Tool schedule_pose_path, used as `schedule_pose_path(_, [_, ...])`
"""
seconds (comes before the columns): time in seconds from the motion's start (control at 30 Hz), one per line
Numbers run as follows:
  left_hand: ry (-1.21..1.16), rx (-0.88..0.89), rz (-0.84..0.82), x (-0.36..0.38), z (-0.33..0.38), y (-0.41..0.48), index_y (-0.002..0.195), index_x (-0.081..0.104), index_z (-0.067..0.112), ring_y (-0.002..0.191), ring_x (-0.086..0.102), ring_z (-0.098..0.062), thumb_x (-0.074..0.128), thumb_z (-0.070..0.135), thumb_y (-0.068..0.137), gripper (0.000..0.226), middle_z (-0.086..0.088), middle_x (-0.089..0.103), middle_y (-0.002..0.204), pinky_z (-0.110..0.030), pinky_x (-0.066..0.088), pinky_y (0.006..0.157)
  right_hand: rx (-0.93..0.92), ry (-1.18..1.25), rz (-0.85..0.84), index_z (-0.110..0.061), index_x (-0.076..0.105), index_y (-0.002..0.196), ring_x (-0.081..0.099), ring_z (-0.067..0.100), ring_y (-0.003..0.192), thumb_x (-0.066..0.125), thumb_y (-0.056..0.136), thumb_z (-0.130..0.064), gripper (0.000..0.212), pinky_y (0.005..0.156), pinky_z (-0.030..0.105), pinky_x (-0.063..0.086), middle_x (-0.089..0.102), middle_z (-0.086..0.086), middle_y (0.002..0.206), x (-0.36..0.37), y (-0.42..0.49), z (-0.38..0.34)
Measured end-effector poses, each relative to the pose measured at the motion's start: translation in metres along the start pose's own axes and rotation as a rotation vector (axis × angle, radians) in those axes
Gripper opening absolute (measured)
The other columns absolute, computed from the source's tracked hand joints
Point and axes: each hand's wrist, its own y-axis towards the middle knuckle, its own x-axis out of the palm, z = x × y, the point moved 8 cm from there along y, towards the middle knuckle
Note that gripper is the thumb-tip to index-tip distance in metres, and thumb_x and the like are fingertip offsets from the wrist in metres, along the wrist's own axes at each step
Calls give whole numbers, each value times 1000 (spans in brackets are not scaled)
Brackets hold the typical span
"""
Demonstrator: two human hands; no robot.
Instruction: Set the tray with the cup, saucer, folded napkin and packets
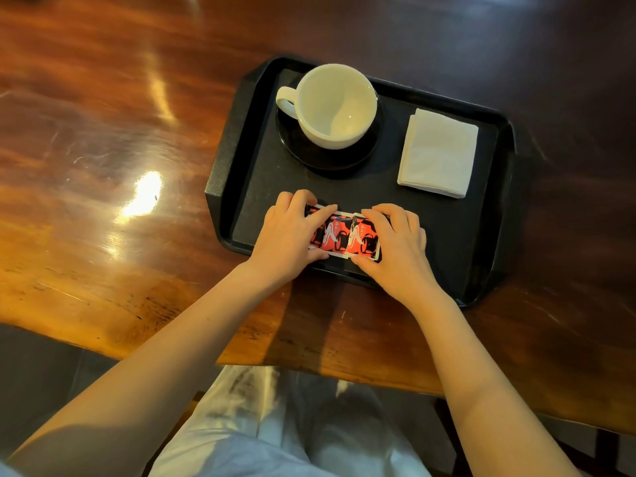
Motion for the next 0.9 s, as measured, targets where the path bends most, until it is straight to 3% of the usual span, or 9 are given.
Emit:
schedule_pose_path(0.33, [6, -6, 8, 2, 3, -1, 145, 30, 26, 129, 30, -26, 68, 41, 80, 76, -9, 35, 143, -38, 33, 103, -9, -36, 0, -27, 32, 140, 22, 19, 130, 69, 76, -44, 76, 108, 40, 21, 30, 0, 142, 1, 2, 0])
schedule_pose_path(0.9, [-109, -84, 105, 13, 15, -1, 146, 26, 17, 127, 35, -25, 70, 41, 78, 85, -10, 37, 140, -35, 34, 102, -95, -59, -48, -25, 37, 136, 22, 21, 132, 72, 75, -38, 72, 108, 43, 20, 32, 2, 142, -12, 8, 17])
